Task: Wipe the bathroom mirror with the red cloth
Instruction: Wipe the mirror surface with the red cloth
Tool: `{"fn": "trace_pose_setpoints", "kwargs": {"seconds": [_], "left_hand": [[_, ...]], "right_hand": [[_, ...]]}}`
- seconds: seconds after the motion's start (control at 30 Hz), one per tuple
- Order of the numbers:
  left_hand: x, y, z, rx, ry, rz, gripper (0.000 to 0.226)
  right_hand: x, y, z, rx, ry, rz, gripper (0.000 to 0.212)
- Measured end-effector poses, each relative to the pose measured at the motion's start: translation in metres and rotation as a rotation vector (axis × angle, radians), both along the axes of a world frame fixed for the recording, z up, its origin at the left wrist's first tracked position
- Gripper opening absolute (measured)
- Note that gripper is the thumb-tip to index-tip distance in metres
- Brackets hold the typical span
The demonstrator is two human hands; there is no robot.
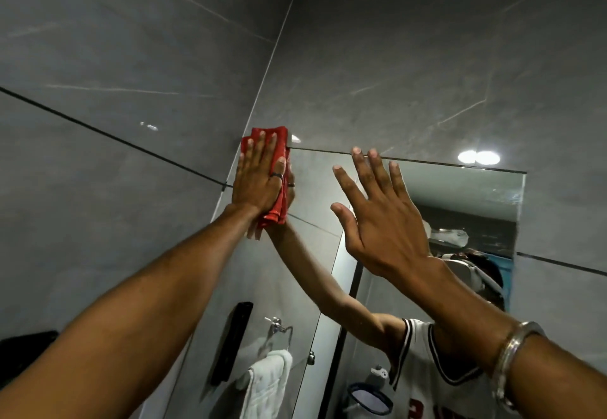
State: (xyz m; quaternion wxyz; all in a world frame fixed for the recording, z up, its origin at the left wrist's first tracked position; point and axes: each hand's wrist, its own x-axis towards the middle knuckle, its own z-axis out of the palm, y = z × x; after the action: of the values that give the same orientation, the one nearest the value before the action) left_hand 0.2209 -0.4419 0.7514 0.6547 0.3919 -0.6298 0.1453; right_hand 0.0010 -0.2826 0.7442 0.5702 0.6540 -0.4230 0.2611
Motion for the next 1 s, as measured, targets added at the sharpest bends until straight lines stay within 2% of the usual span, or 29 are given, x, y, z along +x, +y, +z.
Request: {"fn": "trace_pose_setpoints", "kwargs": {"seconds": [0.2,0.4,0.5,0.63,0.7,0.83,0.9,1.0], "left_hand": [[0.002,0.004,-0.009,0.012,-0.018,-0.020,0.065],[0.005,0.010,-0.077,0.003,-0.074,-0.022,0.063],[0.005,0.015,-0.127,0.028,-0.098,-0.040,0.064],[0.003,0.022,-0.200,0.059,-0.118,-0.034,0.077],[0.002,0.019,-0.244,0.093,-0.110,-0.026,0.073],[0.003,0.012,-0.336,0.103,-0.110,0.004,0.074],[0.007,0.012,-0.382,0.104,-0.112,-0.022,0.067],[0.013,0.015,-0.446,0.193,-0.096,-0.043,0.062]], "right_hand": [[0.028,-0.002,-0.031,0.079,-0.020,0.071,0.071],[0.046,0.005,-0.088,0.226,-0.072,0.073,0.066],[0.056,0.002,-0.131,0.300,-0.099,0.111,0.065],[0.070,-0.001,-0.198,0.393,-0.157,0.217,0.066],[0.074,-0.003,-0.236,0.448,-0.133,0.263,0.064],[0.072,-0.004,-0.296,0.439,-0.016,0.319,0.059],[0.068,-0.005,-0.316,0.417,-0.059,0.343,0.055],[0.056,-0.003,-0.343,0.380,-0.131,0.270,0.055]]}}
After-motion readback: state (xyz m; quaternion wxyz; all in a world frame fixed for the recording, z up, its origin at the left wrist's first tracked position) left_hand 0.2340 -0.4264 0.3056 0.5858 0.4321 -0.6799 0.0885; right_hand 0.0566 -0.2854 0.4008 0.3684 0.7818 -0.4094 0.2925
